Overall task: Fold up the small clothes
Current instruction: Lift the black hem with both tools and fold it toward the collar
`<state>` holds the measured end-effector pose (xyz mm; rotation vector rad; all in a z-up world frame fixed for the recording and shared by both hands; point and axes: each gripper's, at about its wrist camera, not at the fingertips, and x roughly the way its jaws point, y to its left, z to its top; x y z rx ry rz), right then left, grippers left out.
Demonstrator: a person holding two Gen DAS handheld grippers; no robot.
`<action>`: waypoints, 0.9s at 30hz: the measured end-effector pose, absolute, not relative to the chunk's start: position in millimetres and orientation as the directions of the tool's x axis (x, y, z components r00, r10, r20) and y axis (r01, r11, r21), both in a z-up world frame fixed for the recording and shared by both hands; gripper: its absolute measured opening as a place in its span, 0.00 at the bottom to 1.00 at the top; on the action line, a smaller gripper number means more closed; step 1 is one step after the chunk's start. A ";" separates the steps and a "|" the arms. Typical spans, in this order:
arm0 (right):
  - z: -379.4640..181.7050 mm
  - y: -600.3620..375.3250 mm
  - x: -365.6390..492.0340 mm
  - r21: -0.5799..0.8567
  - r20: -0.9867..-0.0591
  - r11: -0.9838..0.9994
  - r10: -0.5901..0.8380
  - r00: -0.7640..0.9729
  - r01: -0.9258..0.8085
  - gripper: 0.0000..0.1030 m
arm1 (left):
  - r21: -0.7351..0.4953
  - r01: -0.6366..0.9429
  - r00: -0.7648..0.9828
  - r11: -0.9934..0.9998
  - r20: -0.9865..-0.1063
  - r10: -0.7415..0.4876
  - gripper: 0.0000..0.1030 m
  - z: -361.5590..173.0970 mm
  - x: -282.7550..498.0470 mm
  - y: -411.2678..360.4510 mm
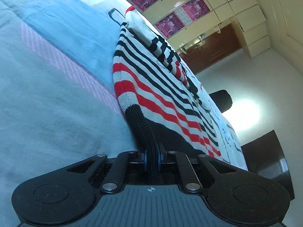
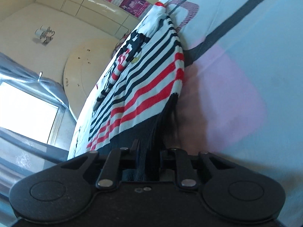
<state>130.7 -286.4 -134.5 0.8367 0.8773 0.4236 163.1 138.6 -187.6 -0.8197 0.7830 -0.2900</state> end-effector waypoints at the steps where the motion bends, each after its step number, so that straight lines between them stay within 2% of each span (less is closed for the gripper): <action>1: -135.9 -286.2 131.4 0.782 -0.509 0.623 0.627 0.590 0.013 0.09 | -0.751 -0.058 0.689 0.657 -0.506 -0.518 0.10 -189.7 166.9 138.1; 3: -133.6 -283.7 131.6 0.754 -0.533 0.656 0.596 0.600 0.019 0.07 | -0.747 -0.060 0.692 0.662 -0.509 -0.512 0.10 -190.2 171.0 135.2; 4: -129.2 -281.7 130.3 0.744 -0.531 0.668 0.587 0.611 0.004 0.07 | -0.744 -0.054 0.700 0.665 -0.504 -0.507 0.06 -189.3 171.4 133.6; 9: -92.3 -280.1 115.1 0.719 -0.457 0.686 0.584 0.671 -0.108 0.06 | -0.757 -0.008 0.776 0.653 -0.417 -0.474 0.05 -169.0 150.2 141.5; 11: -84.5 -283.5 109.3 0.717 -0.439 0.686 0.581 0.685 -0.122 0.06 | -0.749 -0.017 0.782 0.662 -0.423 -0.459 0.05 -166.5 143.3 148.7; 13: -90.5 -286.1 107.7 0.706 -0.453 0.699 0.569 0.686 -0.113 0.06 | -0.727 -0.056 0.765 0.684 -0.471 -0.438 0.05 -174.8 143.0 153.3; 15: -116.4 -287.6 115.9 0.690 -0.530 0.723 0.542 0.652 -0.040 0.05 | -0.698 -0.083 0.746 0.711 -0.517 -0.420 0.05 -189.5 146.2 153.9; 16: -132.7 -289.3 119.9 0.683 -0.573 0.730 0.526 0.628 0.011 0.05 | -0.703 -0.077 0.760 0.707 -0.501 -0.415 0.05 -192.1 145.8 153.2; 18: -141.0 -295.5 116.1 0.738 -0.524 0.675 0.545 0.655 0.029 0.05 | -0.704 -0.089 0.761 0.705 -0.504 -0.407 0.05 -190.8 147.0 152.4; 23: -131.9 -293.9 116.0 0.713 -0.528 0.701 0.527 0.666 0.011 0.06 | -0.717 -0.088 0.769 0.692 -0.490 -0.410 0.05 -192.4 146.5 151.5; 27: -113.1 -287.9 111.4 0.682 -0.508 0.730 0.512 0.692 -0.039 0.06 | -0.740 -0.079 0.804 0.668 -0.444 -0.397 0.05 -185.1 142.5 153.0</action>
